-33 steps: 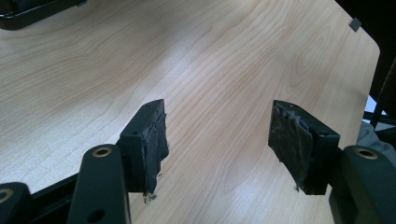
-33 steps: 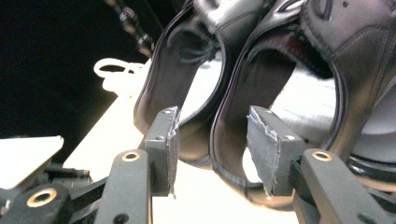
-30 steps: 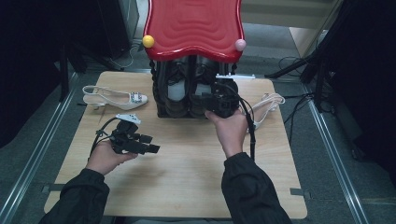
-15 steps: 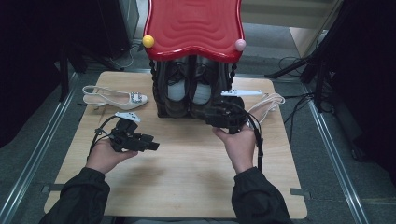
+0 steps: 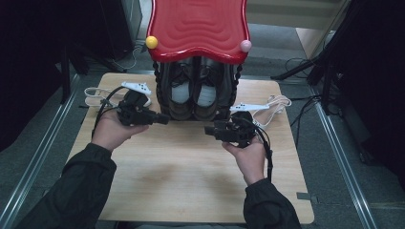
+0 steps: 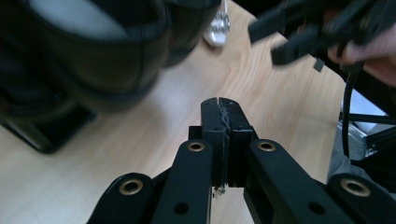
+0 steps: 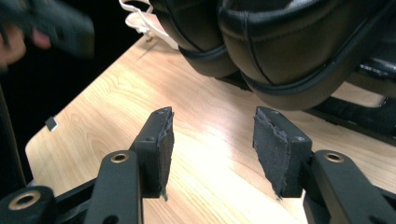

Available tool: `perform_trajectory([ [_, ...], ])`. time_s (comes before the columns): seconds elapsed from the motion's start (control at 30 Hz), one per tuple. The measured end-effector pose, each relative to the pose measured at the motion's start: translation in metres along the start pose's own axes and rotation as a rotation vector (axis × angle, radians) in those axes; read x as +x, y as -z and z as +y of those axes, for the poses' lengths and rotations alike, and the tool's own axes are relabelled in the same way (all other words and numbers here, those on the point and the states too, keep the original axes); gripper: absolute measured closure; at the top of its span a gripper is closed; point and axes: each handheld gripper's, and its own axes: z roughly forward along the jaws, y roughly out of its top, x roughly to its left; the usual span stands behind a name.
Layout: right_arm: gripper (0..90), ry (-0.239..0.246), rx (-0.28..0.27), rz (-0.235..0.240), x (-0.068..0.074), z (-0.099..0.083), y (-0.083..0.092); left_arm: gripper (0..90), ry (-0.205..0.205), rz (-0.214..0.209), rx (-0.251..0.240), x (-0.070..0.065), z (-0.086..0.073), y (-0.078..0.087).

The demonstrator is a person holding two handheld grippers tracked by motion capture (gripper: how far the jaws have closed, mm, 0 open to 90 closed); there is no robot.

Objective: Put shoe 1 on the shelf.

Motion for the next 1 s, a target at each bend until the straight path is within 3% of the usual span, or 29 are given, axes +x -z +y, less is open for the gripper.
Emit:
perform_trajectory([
  [0.1, 48.7, -0.002, 0.017, 0.003, -0.002, -0.003, -0.002, 90.0, -0.006, -0.015, -0.013, 0.002, 0.021, 0.003],
  [0.13, 48.7, -0.002, 0.017, 0.003, -0.002, -0.003, -0.002, 90.0, -0.006, -0.015, -0.013, 0.002, 0.021, 0.003],
  [0.2, 48.1, -0.006, 0.033, 0.006, -0.004, -0.007, -0.006, 90.0, -0.027, -0.004, -0.025, 0.001, 0.047, 0.009],
  [0.5, 47.4, -0.006, 0.042, 0.023, -0.004, -0.008, -0.015, 90.0, -0.058, 0.027, -0.049, 0.0, 0.113, 0.022],
  [0.83, 47.6, -0.014, 0.037, 0.028, -0.008, -0.004, -0.02, 90.0, -0.066, 0.027, -0.058, 0.007, 0.166, 0.019],
  [1.0, 52.7, -0.027, 0.027, 0.033, -0.012, -0.001, -0.023, 90.0, -0.079, 0.043, -0.067, 0.011, 0.185, 0.017],
])
